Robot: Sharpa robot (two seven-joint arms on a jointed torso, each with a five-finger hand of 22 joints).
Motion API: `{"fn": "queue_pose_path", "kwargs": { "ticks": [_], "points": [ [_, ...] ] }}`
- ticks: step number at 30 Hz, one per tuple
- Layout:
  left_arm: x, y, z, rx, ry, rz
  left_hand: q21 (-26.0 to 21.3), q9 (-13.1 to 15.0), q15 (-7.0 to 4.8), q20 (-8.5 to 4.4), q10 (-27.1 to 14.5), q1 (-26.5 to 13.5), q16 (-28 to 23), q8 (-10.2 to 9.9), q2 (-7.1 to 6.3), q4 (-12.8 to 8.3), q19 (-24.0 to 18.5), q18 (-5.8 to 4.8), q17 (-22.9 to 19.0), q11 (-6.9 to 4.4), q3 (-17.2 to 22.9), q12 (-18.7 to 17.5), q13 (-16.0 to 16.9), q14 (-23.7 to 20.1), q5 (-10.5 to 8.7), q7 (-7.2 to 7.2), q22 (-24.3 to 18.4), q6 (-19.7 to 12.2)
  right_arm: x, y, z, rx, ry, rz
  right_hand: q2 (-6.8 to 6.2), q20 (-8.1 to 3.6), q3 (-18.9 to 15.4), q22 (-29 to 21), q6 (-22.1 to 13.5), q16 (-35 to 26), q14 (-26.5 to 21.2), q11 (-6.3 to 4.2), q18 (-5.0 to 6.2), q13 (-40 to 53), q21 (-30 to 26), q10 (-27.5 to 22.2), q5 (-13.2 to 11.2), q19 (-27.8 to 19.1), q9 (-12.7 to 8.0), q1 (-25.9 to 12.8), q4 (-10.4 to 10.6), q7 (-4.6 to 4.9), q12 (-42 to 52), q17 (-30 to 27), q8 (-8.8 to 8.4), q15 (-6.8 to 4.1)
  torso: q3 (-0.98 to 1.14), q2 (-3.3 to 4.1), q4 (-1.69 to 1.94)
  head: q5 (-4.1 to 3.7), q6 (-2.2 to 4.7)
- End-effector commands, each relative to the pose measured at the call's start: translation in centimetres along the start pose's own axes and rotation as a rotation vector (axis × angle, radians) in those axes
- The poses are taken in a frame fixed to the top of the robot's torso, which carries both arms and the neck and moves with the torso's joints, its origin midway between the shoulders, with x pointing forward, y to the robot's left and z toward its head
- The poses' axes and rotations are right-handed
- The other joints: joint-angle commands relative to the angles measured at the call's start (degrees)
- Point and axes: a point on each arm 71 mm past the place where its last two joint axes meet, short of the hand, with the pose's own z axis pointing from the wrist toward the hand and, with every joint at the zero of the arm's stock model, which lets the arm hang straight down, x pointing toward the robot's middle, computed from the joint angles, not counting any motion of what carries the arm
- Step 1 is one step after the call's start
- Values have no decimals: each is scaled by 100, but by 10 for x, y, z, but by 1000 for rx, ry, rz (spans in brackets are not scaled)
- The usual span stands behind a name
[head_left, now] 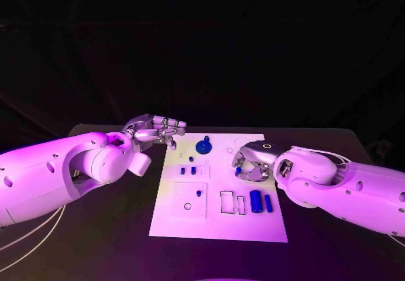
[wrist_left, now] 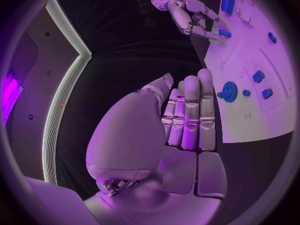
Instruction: Assemble the parts on the task board
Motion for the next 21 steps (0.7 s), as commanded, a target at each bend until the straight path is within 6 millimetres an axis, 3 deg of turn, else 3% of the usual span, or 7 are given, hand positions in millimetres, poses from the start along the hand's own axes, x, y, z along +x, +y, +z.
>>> {"fn": "queue_pose_path", "kwargs": {
  "ticks": [1, 6, 13, 21],
  "points": [
    [2, -1, 0, 4, 19, -7, -30, -9, 4, 3, -39, 18, -31, 17, 41, -3, -27, 72, -5, -16, -13, 39, 7, -26, -7, 5, -8, -47, 5, 1, 3, -15, 31, -26, 74, -6, -12, 641, 44, 3, 116, -38, 96, 12, 38, 86, 20, 16, -8, 79, 8, 1, 89, 22, -1, 0, 0, 2, 0, 2, -8],
    [2, -1, 0, 2, 19, -7, -30, -9, 4, 3, -39, 18, -31, 17, 41, -3, -27, 72, -5, -16, -13, 39, 7, -26, -7, 5, -8, -47, 7, 1, 5, -14, 34, -25, 230, -53, 120, 772, 229, 120, 159, -118, 53, 32, 204, 337, -47, 127, 17, 166, 31, 53, 241, 151, 68, -67, 1, -2, -6, 14, -21],
    [2, 0, 0, 0, 19, -7, -33, -9, 4, 4, -43, 20, -32, 19, 41, -5, -27, 72, -6, -16, -13, 43, 8, -28, -7, 5, -11, -49, 8, -1, 6, 0, 31, -29, 411, -126, 355, 933, 536, 264, 204, -208, -1, 55, 406, 624, -270, 254, 80, 343, -20, 2, 348, 305, 191, -140, 1, -4, -8, 4, -30],
    [2, 0, 0, -3, 18, -7, -33, -9, 4, 4, -43, 20, -32, 19, 41, -5, -27, 72, -6, -16, -13, 43, 8, -28, -7, 5, -11, -49, 7, -4, 5, 13, 18, -37, 345, -138, 397, 930, 526, 257, 196, -200, 1, 45, 394, 621, -292, 247, 79, 353, -58, 19, 320, 286, 171, -138, 1, -3, -9, 0, -37]
  ]
}}
